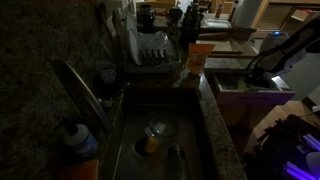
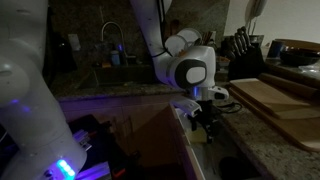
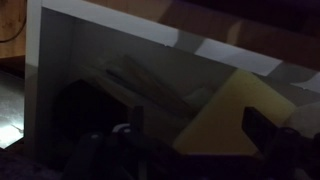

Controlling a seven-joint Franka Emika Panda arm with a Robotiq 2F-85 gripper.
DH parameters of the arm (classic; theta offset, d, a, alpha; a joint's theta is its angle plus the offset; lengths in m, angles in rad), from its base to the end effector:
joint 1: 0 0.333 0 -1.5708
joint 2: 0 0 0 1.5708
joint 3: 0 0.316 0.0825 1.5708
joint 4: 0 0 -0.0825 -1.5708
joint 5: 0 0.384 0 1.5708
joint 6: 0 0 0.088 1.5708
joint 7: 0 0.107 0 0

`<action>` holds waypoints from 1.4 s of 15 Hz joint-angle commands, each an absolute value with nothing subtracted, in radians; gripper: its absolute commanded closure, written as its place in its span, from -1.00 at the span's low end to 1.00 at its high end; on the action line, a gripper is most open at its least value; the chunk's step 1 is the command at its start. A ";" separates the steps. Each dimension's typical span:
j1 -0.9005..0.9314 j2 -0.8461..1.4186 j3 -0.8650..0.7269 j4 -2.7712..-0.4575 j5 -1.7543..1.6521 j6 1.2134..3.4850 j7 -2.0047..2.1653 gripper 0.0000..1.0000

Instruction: Pick up the Dish washing sponge from the kitchen drawer and put it on the kitchen unit base

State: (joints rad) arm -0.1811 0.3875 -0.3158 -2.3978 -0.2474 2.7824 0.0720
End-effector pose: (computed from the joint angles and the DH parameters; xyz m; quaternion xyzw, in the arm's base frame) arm 0.4375 -0.2349 0.1641 0.9825 -0.1557 -0.0201 0.1005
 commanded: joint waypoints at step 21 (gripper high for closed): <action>-0.116 0.549 -0.351 -2.294 -0.081 2.851 0.199 -0.35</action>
State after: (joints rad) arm -0.1070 0.5241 -0.3605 -2.3305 -0.1064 2.8965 0.2145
